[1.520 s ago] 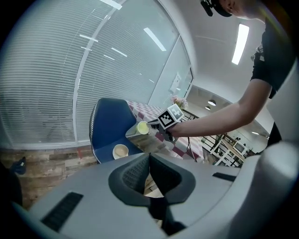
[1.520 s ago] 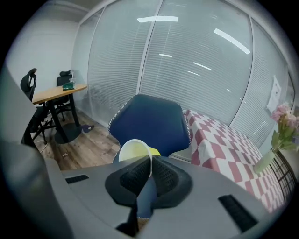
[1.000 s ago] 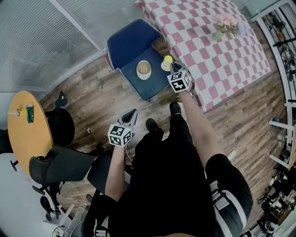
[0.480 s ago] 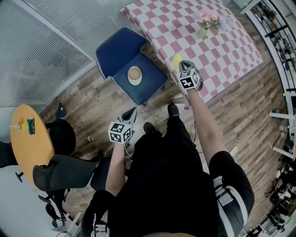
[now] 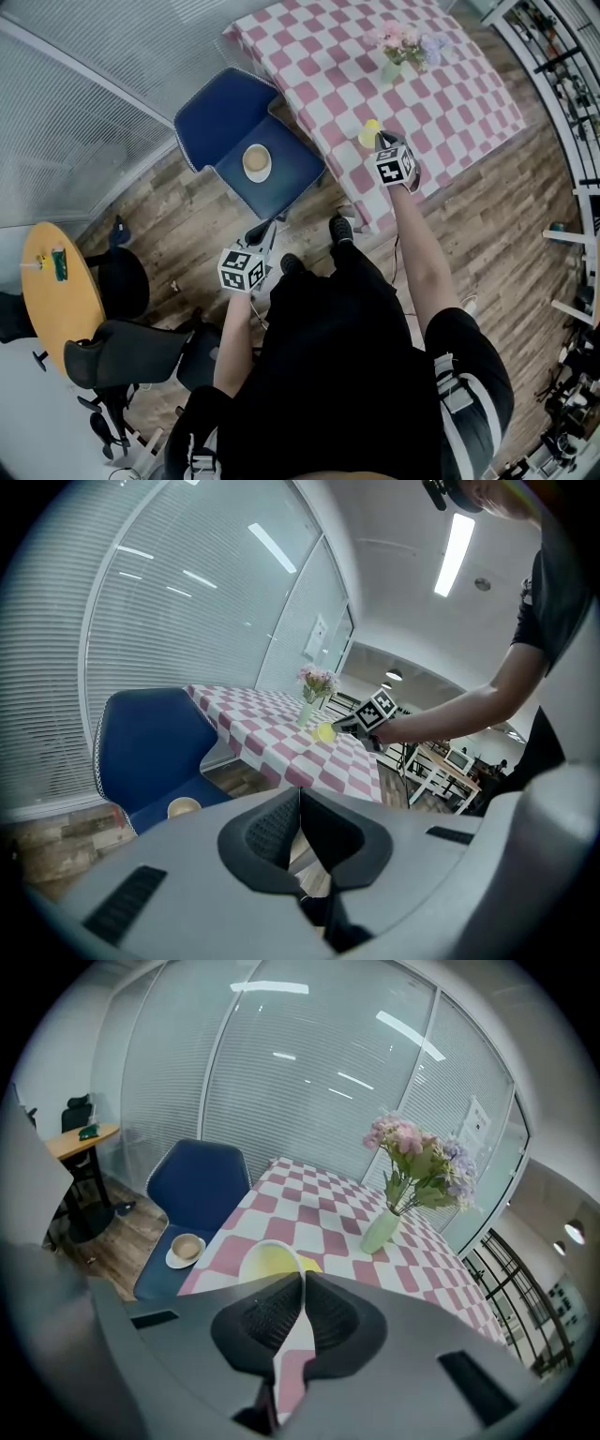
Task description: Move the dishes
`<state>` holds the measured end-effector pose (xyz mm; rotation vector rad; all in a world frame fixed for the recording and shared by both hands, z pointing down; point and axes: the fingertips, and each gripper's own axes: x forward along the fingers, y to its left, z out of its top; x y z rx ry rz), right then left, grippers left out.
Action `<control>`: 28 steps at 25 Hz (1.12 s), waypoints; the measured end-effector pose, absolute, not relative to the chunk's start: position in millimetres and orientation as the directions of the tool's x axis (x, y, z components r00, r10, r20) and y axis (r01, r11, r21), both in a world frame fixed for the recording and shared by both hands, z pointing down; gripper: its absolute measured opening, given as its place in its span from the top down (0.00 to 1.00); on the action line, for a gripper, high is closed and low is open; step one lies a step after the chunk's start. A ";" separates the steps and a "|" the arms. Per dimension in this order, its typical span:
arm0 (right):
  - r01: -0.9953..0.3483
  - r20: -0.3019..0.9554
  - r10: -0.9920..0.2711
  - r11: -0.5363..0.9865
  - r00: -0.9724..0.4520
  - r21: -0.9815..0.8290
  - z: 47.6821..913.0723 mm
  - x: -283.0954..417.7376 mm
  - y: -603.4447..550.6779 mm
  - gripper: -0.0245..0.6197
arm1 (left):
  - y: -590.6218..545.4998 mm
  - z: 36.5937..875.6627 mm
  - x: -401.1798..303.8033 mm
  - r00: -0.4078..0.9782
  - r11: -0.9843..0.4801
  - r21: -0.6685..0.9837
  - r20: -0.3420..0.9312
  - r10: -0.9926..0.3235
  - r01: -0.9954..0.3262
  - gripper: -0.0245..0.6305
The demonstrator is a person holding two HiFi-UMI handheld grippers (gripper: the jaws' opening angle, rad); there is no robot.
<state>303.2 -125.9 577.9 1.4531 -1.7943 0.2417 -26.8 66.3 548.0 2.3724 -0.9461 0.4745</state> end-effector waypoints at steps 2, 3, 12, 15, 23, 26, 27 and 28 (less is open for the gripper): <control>-0.895 0.697 -0.716 0.331 -0.033 0.298 582.9 323.7 -128.7 0.92 | 60.3 545.4 -10.8 0.689 -0.607 0.346 0.496 -0.529 -0.715 0.93; -0.899 0.711 -0.702 0.336 -0.041 0.280 585.8 333.1 -130.5 0.92 | 56.9 543.6 -3.2 0.686 -0.605 0.345 0.494 -0.534 -0.718 0.93; -0.921 0.828 -0.556 0.357 -0.077 0.154 615.8 403.2 -133.7 0.92 | 35.7 532.3 49.3 0.660 -0.579 0.330 0.483 -0.575 -0.745 0.93; -0.917 0.839 -0.533 0.381 -0.109 0.122 615.9 414.0 -142.3 0.92 | 31.8 532.6 61.3 0.653 -0.571 0.328 0.487 -0.580 -0.752 0.93; -0.915 0.891 -0.416 0.404 -0.181 0.003 624.6 434.9 -165.0 0.92 | 25.5 531.5 81.5 0.620 -0.538 0.318 0.499 -0.605 -0.781 0.93; -0.912 0.901 -0.396 0.409 -0.180 -0.002 626.9 440.8 -174.2 0.91 | 24.4 530.5 84.5 0.605 -0.518 0.318 0.504 -0.617 -0.794 0.93; -0.911 0.902 -0.392 0.412 -0.178 -0.001 627.7 441.9 -177.2 0.91 | 24.1 530.2 84.8 0.599 -0.511 0.317 0.506 -0.621 -0.799 0.93; -0.910 0.904 -0.389 0.414 -0.177 0.000 628.6 442.7 -180.0 0.91 | 23.5 530.1 85.1 0.593 -0.505 0.316 0.508 -0.625 -0.803 0.93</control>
